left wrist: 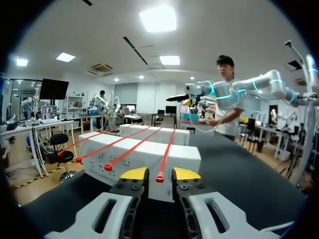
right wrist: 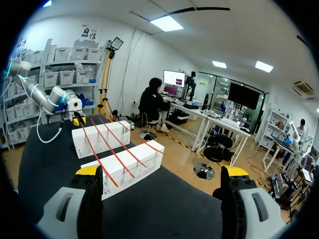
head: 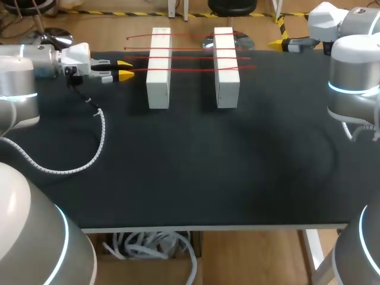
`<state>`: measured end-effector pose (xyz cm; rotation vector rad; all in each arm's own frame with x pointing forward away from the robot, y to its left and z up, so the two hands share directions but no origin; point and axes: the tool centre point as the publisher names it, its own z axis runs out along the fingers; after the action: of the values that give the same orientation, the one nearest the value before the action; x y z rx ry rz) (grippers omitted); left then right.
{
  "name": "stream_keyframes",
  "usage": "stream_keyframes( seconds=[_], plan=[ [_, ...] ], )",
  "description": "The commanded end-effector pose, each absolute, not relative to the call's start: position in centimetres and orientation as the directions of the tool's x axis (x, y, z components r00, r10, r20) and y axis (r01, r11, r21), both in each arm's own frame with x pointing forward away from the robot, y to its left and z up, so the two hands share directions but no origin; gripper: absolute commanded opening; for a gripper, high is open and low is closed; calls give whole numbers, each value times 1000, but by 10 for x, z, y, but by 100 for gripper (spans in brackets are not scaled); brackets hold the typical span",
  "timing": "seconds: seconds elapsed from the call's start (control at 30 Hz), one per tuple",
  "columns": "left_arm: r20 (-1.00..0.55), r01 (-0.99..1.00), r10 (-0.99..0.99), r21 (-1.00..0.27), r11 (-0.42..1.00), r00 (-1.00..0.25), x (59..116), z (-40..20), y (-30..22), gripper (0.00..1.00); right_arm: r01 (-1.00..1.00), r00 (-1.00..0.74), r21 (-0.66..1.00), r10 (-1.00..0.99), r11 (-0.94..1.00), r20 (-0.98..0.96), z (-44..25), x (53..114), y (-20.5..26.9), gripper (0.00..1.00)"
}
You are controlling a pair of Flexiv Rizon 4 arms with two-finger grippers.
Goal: Grab the tape and strap the tape.
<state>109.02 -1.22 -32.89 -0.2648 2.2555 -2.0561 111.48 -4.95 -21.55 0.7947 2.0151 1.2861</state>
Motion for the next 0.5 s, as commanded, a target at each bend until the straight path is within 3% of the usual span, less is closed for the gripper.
stream_keyframes(
  seconds=[0.03, 0.5],
  plan=[
    [57, -74, -182, -994, 86, -982, 1090, -328, -12, 22, 159, -633, 925, 755, 346, -174, -216, 1114, -50, 100],
    [50, -65, -171, -994, 84, -984, 1091, -324, -14, 16, 159, -633, 925, 755, 346, -174, -216, 1114, -50, 100]
  ],
)
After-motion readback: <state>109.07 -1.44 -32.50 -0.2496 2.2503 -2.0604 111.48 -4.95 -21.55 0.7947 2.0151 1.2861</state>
